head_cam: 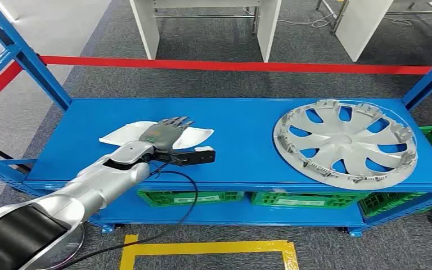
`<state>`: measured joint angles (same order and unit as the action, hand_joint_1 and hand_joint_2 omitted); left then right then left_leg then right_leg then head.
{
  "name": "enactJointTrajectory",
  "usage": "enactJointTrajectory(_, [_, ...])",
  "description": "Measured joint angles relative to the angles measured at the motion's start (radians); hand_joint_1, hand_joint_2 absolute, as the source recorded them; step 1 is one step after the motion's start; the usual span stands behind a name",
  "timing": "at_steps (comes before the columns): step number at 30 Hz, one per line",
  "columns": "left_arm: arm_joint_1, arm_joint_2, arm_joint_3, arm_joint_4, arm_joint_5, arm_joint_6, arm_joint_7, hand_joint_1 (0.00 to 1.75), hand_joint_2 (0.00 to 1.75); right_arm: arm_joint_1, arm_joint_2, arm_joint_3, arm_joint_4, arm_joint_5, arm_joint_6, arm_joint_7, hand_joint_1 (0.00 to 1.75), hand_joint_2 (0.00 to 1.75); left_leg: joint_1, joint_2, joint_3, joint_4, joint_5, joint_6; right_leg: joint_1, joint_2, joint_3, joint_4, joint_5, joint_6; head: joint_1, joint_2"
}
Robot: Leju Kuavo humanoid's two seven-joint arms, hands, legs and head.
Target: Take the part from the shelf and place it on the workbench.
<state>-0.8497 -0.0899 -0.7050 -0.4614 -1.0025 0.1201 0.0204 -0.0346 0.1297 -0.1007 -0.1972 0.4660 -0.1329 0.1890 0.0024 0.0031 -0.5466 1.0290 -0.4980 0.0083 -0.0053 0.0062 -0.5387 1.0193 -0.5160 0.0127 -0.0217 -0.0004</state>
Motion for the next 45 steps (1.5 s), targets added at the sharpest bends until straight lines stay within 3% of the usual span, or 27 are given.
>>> enactJointTrajectory(10, [-0.013, 0.016, 0.019, 0.04, -0.059, 0.023, 0.058, 0.01, 1.75, 0.0, 0.0, 0.0, 0.0, 0.006, 0.003, 0.006, 0.0, 1.75, 0.0, 0.0, 0.0, 0.0, 0.0, 0.0, 0.0, 0.0, 0.001, 0.0, 0.0, 0.0, 0.0, 0.0])
enactJointTrajectory(14, [-0.009, 0.026, 0.021, 0.052, -0.099, 0.091, 0.118, 1.75, 1.75, 0.0, 0.0, -0.001, 0.0, 0.009, 0.002, 0.005, 0.0, 1.75, 0.0, 0.0, 0.0, 0.0, 0.001, 0.0, 0.0, 0.0, 0.0, 0.0, 0.001, 0.0, 0.0, 0.0])
enactJointTrajectory(31, [0.013, 0.045, 0.052, 0.068, -0.113, 0.171, 0.096, 1.75, 1.75, 0.0, 0.0, -0.002, 0.0, 0.024, 0.004, 0.009, 0.0, 1.75, 0.0, 0.0, 0.0, 0.0, 0.002, 0.001, 0.0, -0.001, 0.0, 0.0, 0.001, 0.0, 0.0, 0.0])
enactJointTrajectory(38, [0.023, 0.045, 0.098, 0.068, -0.068, 0.196, -0.006, 1.75, 1.75, 0.0, -0.004, -0.006, 0.0, 0.031, 0.013, 0.002, 0.0, 1.75, 0.0, 0.0, 0.0, 0.0, 0.002, 0.001, 0.0, -0.001, 0.0, 0.0, 0.002, 0.0, 0.0, 0.0])
enactJointTrajectory(45, [0.036, 0.044, 0.125, 0.068, -0.06, 0.203, -0.025, 1.75, 1.75, 0.0, -0.006, -0.008, 0.0, 0.032, 0.013, 0.001, 0.0, 1.75, 0.0, 0.0, 0.0, 0.0, 0.002, 0.001, 0.0, -0.001, 0.0, 0.0, 0.002, 0.0, 0.0, 0.0])
